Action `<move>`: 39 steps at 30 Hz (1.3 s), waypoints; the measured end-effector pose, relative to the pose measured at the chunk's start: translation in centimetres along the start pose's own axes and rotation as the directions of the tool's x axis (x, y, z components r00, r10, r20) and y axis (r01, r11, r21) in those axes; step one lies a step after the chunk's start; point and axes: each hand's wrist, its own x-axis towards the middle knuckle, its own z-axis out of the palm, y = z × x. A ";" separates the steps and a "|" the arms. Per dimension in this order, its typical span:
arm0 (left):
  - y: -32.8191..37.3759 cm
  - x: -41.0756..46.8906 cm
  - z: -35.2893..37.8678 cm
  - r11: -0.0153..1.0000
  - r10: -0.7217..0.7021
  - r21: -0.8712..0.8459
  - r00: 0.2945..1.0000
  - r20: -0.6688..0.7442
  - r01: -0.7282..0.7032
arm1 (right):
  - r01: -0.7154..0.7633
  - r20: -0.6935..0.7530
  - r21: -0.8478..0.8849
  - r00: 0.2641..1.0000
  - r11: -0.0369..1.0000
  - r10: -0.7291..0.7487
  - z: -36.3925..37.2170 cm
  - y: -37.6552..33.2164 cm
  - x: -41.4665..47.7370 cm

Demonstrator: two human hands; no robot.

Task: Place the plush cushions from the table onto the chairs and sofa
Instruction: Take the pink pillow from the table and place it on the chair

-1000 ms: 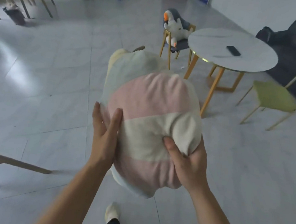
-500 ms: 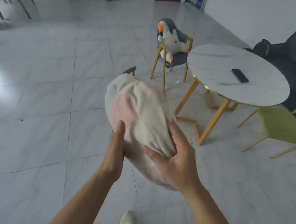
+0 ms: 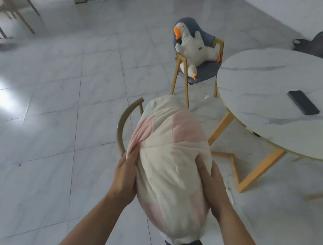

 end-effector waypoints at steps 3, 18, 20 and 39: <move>2.2 7.1 2.3 0.991 0.001 0.135 1.000 0.011 -0.003 | -0.080 -0.047 -0.080 0.996 0.994 0.076 1.1 -1.6 7.4; -3.1 37.0 -1.1 0.915 -0.015 0.390 0.975 -0.220 0.102 | -0.227 -0.283 -0.160 0.943 0.961 0.176 16.5 9.9 33.6; -4.4 41.1 -2.5 0.879 -0.026 0.463 0.980 -0.200 0.118 | -0.204 -0.169 -0.188 0.970 0.961 0.173 18.8 13.0 36.2; -13.1 48.4 -2.6 0.485 0.146 0.869 0.989 0.033 -0.100 | -0.563 -0.288 -0.441 0.826 0.699 0.484 19.5 27.1 44.9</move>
